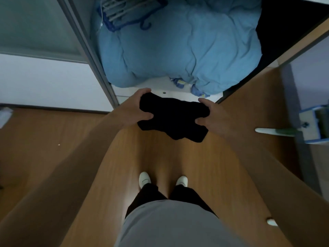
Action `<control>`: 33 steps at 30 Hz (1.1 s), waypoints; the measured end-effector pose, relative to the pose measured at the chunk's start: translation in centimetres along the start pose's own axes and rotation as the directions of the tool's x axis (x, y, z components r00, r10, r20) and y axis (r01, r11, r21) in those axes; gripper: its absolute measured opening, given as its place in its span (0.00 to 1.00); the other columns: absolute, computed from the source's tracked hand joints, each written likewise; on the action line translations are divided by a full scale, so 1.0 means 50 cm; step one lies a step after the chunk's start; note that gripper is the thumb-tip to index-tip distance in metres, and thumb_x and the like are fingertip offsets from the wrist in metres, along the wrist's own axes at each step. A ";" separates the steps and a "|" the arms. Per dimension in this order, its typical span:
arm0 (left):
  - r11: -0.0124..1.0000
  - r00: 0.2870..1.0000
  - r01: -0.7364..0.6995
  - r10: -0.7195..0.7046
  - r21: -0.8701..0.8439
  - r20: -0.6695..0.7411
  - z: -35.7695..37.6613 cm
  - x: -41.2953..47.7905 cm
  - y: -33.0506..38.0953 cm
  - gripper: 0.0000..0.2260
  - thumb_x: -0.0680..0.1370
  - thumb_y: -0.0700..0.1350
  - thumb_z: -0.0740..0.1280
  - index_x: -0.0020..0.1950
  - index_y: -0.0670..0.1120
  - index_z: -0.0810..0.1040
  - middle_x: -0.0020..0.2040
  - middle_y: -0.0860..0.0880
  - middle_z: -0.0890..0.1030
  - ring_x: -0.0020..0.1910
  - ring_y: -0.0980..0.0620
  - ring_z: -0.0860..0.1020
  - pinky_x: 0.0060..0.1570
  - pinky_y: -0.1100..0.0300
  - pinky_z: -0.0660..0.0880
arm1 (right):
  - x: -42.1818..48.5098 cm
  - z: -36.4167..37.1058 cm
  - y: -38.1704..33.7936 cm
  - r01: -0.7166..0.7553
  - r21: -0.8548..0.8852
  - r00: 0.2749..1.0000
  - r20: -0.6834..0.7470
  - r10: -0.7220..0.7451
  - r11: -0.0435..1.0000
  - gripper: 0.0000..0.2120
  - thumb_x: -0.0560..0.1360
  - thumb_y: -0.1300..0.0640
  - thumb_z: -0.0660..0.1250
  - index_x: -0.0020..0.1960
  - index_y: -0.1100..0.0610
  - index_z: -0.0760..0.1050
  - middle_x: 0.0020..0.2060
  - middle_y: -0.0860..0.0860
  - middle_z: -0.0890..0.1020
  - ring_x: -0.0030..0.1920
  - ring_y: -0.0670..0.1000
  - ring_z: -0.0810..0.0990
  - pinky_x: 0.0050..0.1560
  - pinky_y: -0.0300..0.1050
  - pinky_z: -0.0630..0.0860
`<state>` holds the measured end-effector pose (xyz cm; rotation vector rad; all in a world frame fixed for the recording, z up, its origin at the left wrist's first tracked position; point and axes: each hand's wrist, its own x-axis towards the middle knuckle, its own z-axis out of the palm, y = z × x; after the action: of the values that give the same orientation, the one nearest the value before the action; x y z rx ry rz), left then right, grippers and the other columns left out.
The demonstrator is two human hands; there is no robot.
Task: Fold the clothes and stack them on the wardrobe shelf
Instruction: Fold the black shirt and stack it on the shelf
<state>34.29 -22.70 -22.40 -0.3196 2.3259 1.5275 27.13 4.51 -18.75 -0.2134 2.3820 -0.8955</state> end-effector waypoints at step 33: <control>0.783 0.723 -0.508 0.162 -0.358 -0.672 -0.269 0.255 0.487 0.07 0.84 0.43 0.61 0.55 0.46 0.78 0.53 0.49 0.84 0.52 0.51 0.84 0.41 0.51 0.83 | 0.334 -0.497 -0.354 0.645 0.485 0.762 -0.355 -0.541 0.591 0.12 0.80 0.46 0.67 0.44 0.54 0.72 0.42 0.50 0.84 0.39 0.56 0.87 0.38 0.46 0.84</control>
<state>11.58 -25.40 -2.11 -0.6131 2.4636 2.6002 -1.65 -0.87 0.00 -0.7480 2.0413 -2.0001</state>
